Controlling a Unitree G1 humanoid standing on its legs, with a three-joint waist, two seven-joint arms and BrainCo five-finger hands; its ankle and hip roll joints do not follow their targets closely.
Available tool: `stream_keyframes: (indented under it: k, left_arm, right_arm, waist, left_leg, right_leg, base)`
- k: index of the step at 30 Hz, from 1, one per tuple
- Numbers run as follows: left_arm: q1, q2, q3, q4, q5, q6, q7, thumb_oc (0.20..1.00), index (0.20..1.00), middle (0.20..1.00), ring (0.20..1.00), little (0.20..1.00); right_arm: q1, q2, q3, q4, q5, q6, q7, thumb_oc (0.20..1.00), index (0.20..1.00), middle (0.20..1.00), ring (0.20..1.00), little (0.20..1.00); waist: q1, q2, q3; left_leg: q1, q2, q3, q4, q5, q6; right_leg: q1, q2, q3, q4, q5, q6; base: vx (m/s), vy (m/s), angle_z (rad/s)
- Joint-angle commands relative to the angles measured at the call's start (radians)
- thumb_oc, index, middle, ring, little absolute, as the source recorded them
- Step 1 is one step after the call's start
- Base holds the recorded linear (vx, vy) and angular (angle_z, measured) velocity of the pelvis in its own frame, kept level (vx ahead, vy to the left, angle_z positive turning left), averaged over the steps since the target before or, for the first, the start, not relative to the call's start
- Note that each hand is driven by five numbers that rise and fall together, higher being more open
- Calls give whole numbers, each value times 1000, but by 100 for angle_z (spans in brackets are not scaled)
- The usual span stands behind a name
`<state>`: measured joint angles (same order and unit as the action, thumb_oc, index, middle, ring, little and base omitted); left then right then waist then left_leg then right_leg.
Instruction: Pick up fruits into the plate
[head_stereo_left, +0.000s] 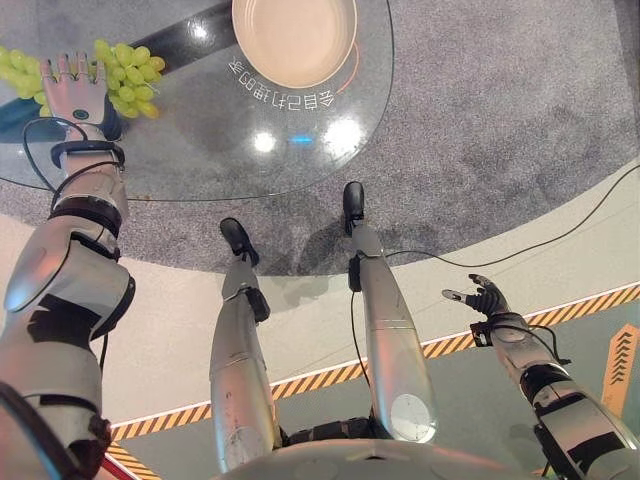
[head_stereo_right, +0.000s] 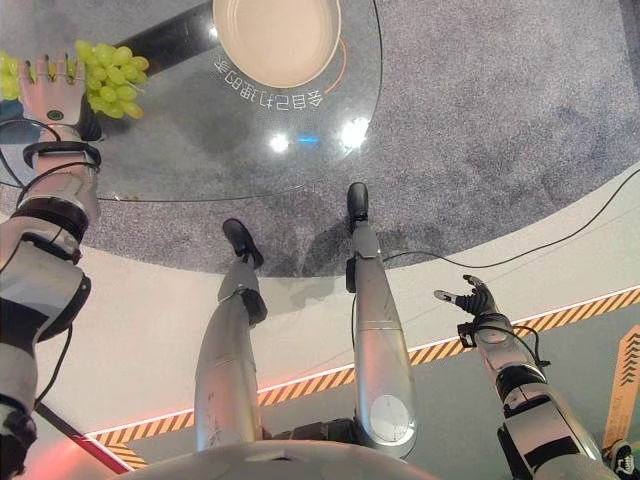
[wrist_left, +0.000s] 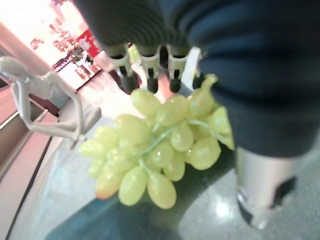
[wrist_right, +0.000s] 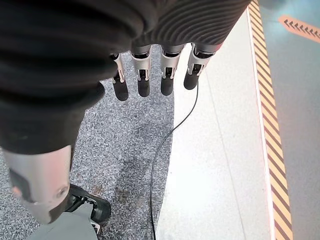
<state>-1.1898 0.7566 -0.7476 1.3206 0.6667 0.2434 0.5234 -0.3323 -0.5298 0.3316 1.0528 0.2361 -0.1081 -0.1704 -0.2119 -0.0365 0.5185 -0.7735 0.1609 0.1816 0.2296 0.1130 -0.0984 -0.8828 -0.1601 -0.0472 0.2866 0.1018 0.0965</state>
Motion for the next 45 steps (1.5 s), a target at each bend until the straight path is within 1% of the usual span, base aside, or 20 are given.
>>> stream_keyframes:
  k: [1,2,3,4,5,6,7,8,10,17,22,27,30,34,35,37,38,40,42,45]
  left_arm:
    - [9,50,46,101,-62,-34,-28,1000,1000,1000,1000,1000]
    - [9,50,43,107,-78,-75,-51,1000,1000,1000,1000,1000]
    - [10,46,43,103,-90,-84,-72,1000,1000,1000,1000,1000]
    - [16,42,38,99,-151,-116,-101,1000,1000,1000,1000,1000]
    - [13,41,35,93,-178,-117,-136,809,809,809,809,809]
    - [13,41,35,92,-179,-119,-144,683,683,683,683,683]
    - [16,33,26,92,-224,-155,-195,479,479,479,479,479]
    - [16,31,21,89,-251,-178,-240,200,200,200,200,200]
    - [30,22,9,78,-307,-214,-304,200,200,200,200,200]
    - [51,17,-6,39,-403,-270,-468,200,200,200,200,200]
    - [56,21,-21,17,-388,-256,-512,200,200,200,200,200]
    - [67,28,-31,3,-359,-224,-509,200,200,200,200,200]
    - [89,30,-23,0,-421,-234,-446,200,200,200,200,200]
    - [114,29,47,-27,-578,-299,-394,200,200,200,200,200]
    - [137,25,95,-59,-645,-341,-375,200,200,200,200,200]
    - [155,19,125,-88,-721,-362,-364,200,200,200,200,200]
    - [163,15,156,-117,-748,-364,-360,200,200,200,200,200]
    - [239,-16,251,-191,-862,-402,-341,200,200,200,200,200]
    - [273,-26,274,-224,-895,-421,-339,200,200,200,200,200]
    - [362,-61,331,-324,-957,-439,-348,200,200,200,200,200]
  right_arm:
    - [60,-26,36,-13,22,9,-8,1000,1000,1000,1000,1000]
    - [60,-25,38,-8,23,7,-6,1000,1000,1000,1000,1000]
    - [61,-26,39,-9,26,8,-5,1000,1000,1000,1000,1000]
    - [62,-26,40,-14,26,9,-5,1000,1000,1000,1000,1000]
    - [65,-29,39,-21,23,12,-2,1000,1000,1000,1000,1000]
    - [65,-29,39,-23,22,13,-2,1000,1000,1000,1000,1000]
    - [66,-28,37,-26,20,9,-2,1000,1000,1000,1000,1000]
    - [68,-29,35,-26,22,0,-1,1000,1000,1000,1000,1000]
    - [73,-30,34,-51,22,4,-6,1000,1000,1000,1000,1000]
    - [89,-33,28,-103,25,9,-11,1000,1000,1000,1000,1000]
    - [102,-39,15,-128,25,31,-5,1000,1000,1000,1000,1000]
    - [117,-38,8,-133,19,16,-3,1000,1000,1000,1000,1000]
    - [120,-35,16,-148,20,1,-13,1000,1000,1000,1000,1000]
    - [134,-24,25,-180,34,-24,-24,1000,1000,1000,1000,1000]
    - [144,-17,24,-214,36,-19,-31,1000,1000,1000,1000,1000]
    - [152,-12,22,-238,41,-17,-33,1000,1000,1000,1000,1000]
    - [151,-5,14,-258,40,-12,-37,1000,1000,1000,1000,1000]
    - [172,16,5,-309,37,-2,-46,1000,1000,1000,1000,1000]
    - [177,24,4,-326,32,-10,-46,1000,1000,1000,1000,1000]
    - [192,40,-7,-398,33,13,-47,1000,1000,1000,1000,1000]
  waist:
    - [0,-68,1]
    - [1,-73,1]
    - [0,-76,1]
    - [-1,-80,1]
    - [-2,-83,1]
    - [-2,-84,1]
    - [-5,-85,1]
    - [-6,-86,1]
    - [-10,-88,1]
    - [-26,-98,1]
    - [-35,-100,1]
    - [-39,-102,1]
    - [-36,-107,1]
    - [-25,-112,1]
    - [-19,-113,1]
    - [-14,-111,1]
    - [-15,-116,1]
    - [6,-110,1]
    - [17,-108,1]
    - [46,-92,1]
  left_leg:
    - [-59,-79,-19,127,-168,13]
    - [-61,-76,-19,126,-167,12]
    - [-65,-75,-18,128,-168,12]
    - [-67,-73,-18,129,-169,11]
    - [-64,-74,-16,125,-169,12]
    - [-64,-74,-15,124,-169,12]
    - [-62,-74,-12,120,-170,14]
    - [-60,-73,-10,117,-170,15]
    - [-56,-72,-6,116,-172,15]
    - [-29,-63,21,117,-185,12]
    - [-18,-64,31,124,-197,14]
    - [-7,-66,39,126,-208,18]
    - [3,-70,35,122,-210,23]
    - [22,-77,28,107,-210,25]
    - [36,-80,26,100,-210,26]
    - [47,-84,24,92,-209,27]
    - [36,-93,35,78,-171,34]
    - [81,-101,28,61,-170,35]
    - [103,-103,24,53,-168,34]
    - [167,-101,12,46,-170,34]
  right_leg:
    - [31,109,-28,19,-99,-18]
    - [31,110,-29,15,-96,-18]
    - [30,110,-29,13,-94,-17]
    - [29,110,-28,11,-91,-15]
    - [32,113,-27,7,-91,-14]
    - [32,113,-27,6,-91,-14]
    - [33,113,-27,2,-88,-11]
    - [35,113,-28,-1,-87,-11]
    - [38,112,-28,-6,-82,-7]
    - [65,97,-28,-53,-53,8]
    - [75,85,-27,-76,-31,18]
    - [86,80,-23,-88,-22,25]
    - [98,83,-19,-94,-18,28]
    - [120,88,-20,-98,-22,29]
    - [131,89,-23,-97,-26,29]
    - [141,89,-26,-97,-29,29]
    - [129,81,-30,-106,-1,22]
    - [175,75,-47,-106,-14,23]
    - [197,72,-54,-105,-21,23]
    - [260,68,-79,-71,-64,18]
  base:
    - [0,0,0]
    - [-22,-17,-6]
    - [-28,-15,-6]
    - [-23,-6,-7]
    - [-19,3,-3]
    - [0,0,0]
    - [0,0,0]
    - [0,0,0]
    - [0,0,0]
    - [0,0,0]
    - [0,0,0]
    - [0,0,0]
    - [0,0,0]
    - [-6,-34,0]
    - [-11,-41,1]
    - [-54,-46,1]
    - [-96,-71,2]
    - [-77,-88,4]
    - [-38,-73,7]
    - [-36,-54,5]
